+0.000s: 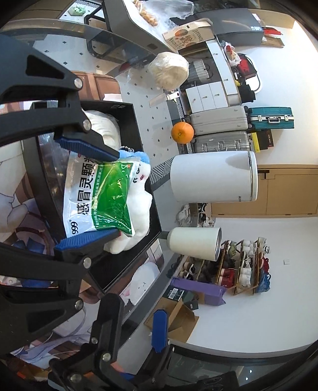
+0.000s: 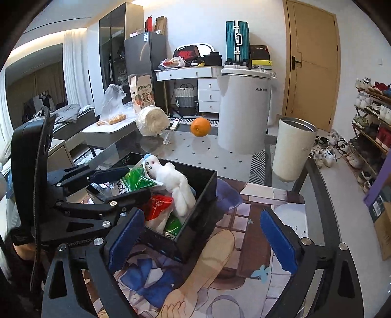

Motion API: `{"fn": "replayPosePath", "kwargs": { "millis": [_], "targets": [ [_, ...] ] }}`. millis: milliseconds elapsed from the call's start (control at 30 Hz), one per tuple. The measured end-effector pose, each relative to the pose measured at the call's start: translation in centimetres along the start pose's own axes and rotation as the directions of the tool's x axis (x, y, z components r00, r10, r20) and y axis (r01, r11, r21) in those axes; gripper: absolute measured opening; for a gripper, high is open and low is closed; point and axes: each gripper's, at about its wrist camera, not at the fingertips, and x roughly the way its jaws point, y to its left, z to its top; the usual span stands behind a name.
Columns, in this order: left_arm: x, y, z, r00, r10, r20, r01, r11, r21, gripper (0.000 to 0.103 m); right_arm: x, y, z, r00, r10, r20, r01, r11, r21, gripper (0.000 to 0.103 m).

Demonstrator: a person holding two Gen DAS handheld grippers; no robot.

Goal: Organize soft objects
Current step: 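Lower the green packet into the box and open the left gripper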

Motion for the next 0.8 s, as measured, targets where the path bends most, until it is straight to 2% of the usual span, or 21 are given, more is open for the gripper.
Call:
{"fn": "replayPosePath", "kwargs": {
  "millis": [267, 500, 533, 567, 633, 733, 800],
  "targets": [
    [1.4, -0.1, 0.0, 1.0, 0.01, -0.014, -0.01, 1.0, 0.012, 0.061, -0.1, -0.2, -0.1, 1.0, -0.015, -0.003, 0.015, 1.0, 0.005, 0.097],
    [0.5, 0.1, -0.2, 1.0, 0.004, 0.0, -0.004, 1.0, 0.005, 0.066, -0.1, -0.3, 0.0, 1.0, -0.008, 0.0, 0.008, 1.0, 0.003, 0.097],
    [0.1, 0.2, -0.2, 1.0, -0.001, 0.007, 0.001, 1.0, -0.005, 0.07, -0.2, -0.3, 0.0, 1.0, -0.008, 0.004, 0.008, 1.0, 0.0, 0.097],
    [-0.4, 0.4, -0.2, 1.0, -0.006, 0.013, 0.006, 1.0, -0.015, 0.079, -0.3, -0.2, 0.0, 1.0, -0.008, 0.009, 0.008, 1.0, -0.003, 0.097],
    [-1.4, 0.7, -0.5, 1.0, -0.01, 0.029, 0.011, 1.0, -0.028, 0.087, -0.7, 0.0, -0.1, 1.0, -0.004, 0.02, 0.004, 1.0, -0.01, 0.097],
    [-3.0, 1.2, -0.9, 0.998, -0.028, 0.059, 0.03, 0.999, -0.044, 0.089, -0.9, 0.3, -0.1, 0.999, 0.002, 0.034, -0.001, 1.0, -0.017, 0.097],
    [-4.0, 1.5, -1.3, 0.997, -0.006, 0.078, 0.01, 0.999, -0.052, 0.093, -1.0, 0.6, -0.2, 0.999, 0.009, 0.045, -0.008, 1.0, -0.016, 0.098]
  ]
}}
